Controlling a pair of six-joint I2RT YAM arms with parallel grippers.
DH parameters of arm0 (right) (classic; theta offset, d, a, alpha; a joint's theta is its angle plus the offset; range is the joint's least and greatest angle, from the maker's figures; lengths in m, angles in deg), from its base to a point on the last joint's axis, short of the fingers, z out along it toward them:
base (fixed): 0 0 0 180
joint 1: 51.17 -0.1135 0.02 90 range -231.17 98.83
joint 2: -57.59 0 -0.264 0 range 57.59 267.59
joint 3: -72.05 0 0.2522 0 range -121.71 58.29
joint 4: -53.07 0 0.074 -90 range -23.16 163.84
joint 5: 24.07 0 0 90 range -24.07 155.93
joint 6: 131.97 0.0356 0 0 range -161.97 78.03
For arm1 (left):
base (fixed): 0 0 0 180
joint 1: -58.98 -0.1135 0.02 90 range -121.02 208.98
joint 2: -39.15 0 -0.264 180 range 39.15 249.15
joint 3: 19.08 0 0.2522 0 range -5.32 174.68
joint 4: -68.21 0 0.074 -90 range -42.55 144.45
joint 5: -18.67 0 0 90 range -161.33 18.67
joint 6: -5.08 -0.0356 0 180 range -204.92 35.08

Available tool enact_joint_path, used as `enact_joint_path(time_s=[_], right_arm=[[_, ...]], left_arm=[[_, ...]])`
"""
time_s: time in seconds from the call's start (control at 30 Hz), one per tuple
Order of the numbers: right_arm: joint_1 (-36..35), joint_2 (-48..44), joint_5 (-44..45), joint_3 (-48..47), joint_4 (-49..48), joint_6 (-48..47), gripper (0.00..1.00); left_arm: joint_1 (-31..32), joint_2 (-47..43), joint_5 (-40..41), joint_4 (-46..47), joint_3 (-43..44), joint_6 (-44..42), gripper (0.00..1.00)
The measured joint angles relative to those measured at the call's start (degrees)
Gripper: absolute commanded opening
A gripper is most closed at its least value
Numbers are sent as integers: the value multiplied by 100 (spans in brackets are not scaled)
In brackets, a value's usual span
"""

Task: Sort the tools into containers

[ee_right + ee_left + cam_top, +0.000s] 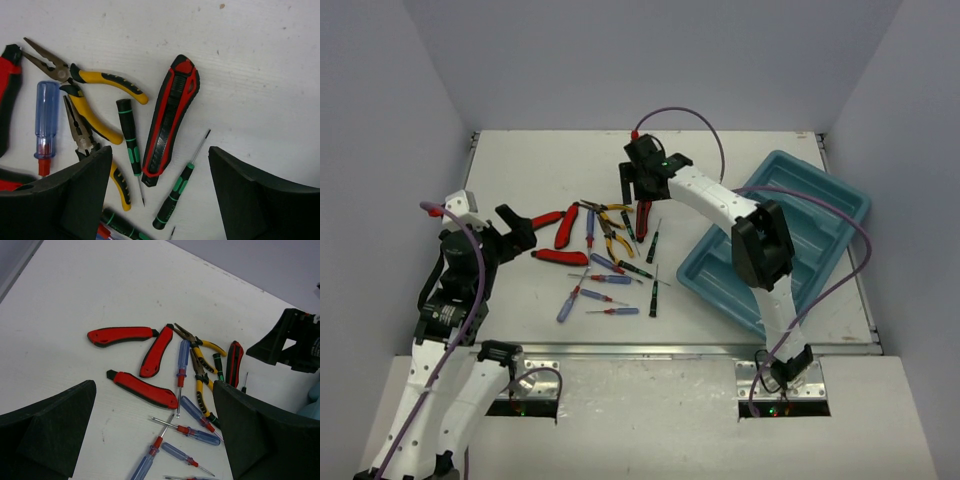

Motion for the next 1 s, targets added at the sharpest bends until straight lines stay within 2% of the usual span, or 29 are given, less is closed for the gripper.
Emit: enact_joint_path(time_s=[0.13, 0.3, 0.47, 0.57, 0.67, 0.7, 0.87, 1.0], right_arm=[[-65, 394, 99, -101, 76, 10, 67], [-48, 720, 93, -125, 137, 57, 64], [-3, 1043, -38, -173, 158, 144, 56], [32, 1140, -120, -201, 150, 224, 36], [70, 1150, -180, -211, 144, 296, 5], [80, 1150, -190, -213, 142, 307, 0], [86, 1052, -314, -69, 12, 287, 0], [94, 437, -707, 379, -130, 28, 0]], left_arm=[[0, 49, -22, 0, -2, -2, 100], [0, 47, -43, 2, -4, -2, 100], [0, 42, -75, 2, -4, -2, 100], [0, 23, -79, 1, -5, -2, 100], [0, 3, -79, 2, -7, -2, 100], [0, 1, -79, 2, -7, -2, 100], [26, -1, -93, 2, -9, -2, 100], [26, -2, -106, 3, -9, -2, 100]])
